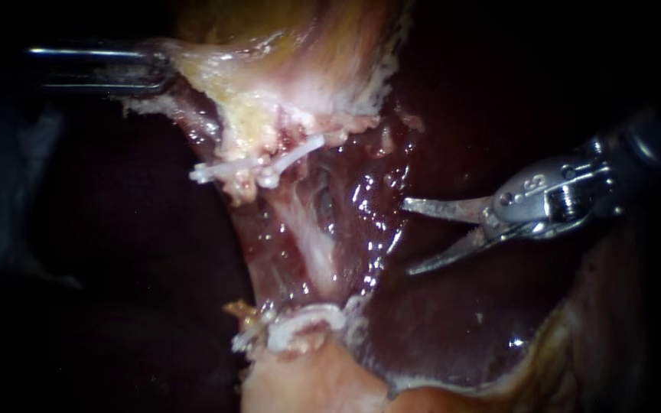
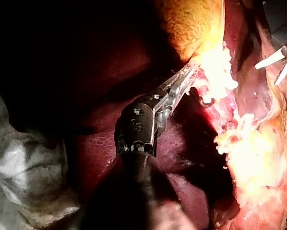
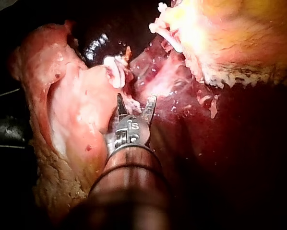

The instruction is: Go back from the cut right tube

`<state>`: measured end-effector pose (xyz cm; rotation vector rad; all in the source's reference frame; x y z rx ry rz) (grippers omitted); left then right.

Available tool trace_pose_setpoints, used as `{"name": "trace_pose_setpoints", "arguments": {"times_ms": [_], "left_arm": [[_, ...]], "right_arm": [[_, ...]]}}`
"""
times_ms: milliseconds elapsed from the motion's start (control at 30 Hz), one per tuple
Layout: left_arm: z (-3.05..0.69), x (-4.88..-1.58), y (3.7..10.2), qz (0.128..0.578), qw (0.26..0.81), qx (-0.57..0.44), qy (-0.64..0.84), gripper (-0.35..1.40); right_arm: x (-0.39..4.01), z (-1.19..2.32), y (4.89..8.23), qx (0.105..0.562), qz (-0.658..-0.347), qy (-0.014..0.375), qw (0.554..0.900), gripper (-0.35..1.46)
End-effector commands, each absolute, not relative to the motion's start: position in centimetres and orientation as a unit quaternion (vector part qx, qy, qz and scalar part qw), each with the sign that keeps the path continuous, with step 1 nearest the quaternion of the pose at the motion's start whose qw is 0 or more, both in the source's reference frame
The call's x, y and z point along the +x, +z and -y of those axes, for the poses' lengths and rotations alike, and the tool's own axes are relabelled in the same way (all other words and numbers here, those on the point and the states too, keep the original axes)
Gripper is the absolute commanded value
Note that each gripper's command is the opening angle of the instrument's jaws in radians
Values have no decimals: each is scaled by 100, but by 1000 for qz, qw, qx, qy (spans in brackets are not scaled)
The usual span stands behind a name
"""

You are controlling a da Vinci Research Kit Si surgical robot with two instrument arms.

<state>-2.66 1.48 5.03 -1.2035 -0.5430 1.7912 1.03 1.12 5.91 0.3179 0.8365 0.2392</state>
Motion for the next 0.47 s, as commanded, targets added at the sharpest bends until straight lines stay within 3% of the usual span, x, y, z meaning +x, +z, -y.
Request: {"name": "trace_pose_setpoints", "arguments": {"times_ms": [33,467], "left_arm": [[-147,-267,505,220,442,-483,723,-35],[-145,-268,507,223,442,-483,722,-35]], "right_arm": [[103,-112,591,153,-404,115,895,145],[105,-114,590,157,-403,115,894,145]]}}
